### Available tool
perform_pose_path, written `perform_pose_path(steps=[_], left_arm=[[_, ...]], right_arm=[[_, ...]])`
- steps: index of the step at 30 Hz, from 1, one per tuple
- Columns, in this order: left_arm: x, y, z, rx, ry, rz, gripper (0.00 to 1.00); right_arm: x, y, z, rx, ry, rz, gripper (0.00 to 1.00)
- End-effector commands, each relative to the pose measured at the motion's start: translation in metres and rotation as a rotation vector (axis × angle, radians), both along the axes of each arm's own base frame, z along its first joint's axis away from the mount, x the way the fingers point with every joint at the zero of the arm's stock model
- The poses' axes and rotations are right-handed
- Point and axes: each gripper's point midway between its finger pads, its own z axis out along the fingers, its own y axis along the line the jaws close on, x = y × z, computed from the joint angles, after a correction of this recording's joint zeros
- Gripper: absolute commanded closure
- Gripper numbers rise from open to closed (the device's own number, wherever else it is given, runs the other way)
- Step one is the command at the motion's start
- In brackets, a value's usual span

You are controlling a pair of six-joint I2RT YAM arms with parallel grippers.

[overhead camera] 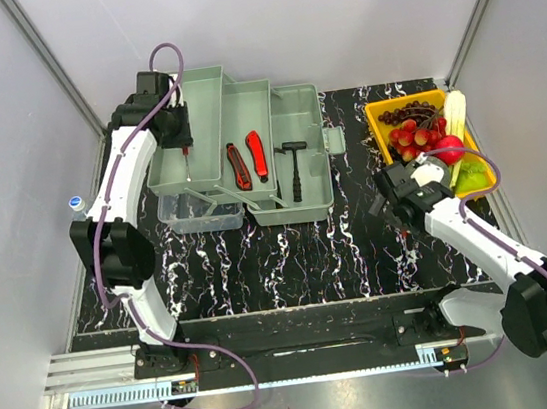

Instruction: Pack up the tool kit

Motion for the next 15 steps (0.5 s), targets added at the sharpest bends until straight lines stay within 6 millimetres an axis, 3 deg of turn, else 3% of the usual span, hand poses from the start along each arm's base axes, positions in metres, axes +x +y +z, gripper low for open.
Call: perform_pose_path(steps=[1, 5, 10, 15], left_arm=[[0.010, 0.010, 0.001, 0.032, -0.030, 0.022, 0.73], [0.010, 0.016, -0.006, 0.063, -0.016, 0.040, 0.68], [0.009, 0.018, -0.009, 0.072, -0.016, 0.049, 0.40], [0.010, 0.013, 0.009, 0.036, -0.056, 0.047, 0.25]], right_arm=[[0.010, -0.017, -0.002, 0.059, -0.055, -0.097, 0.05], [0.013, -0.016, -0.012, 0.112, -0.051, -0.073, 0.04], [0.014, -0.021, -0.024, 0.077, -0.015, -0.070, 0.04], [0.016, -0.018, -0.040, 0.098, 0.027, -0.050, 0.04]])
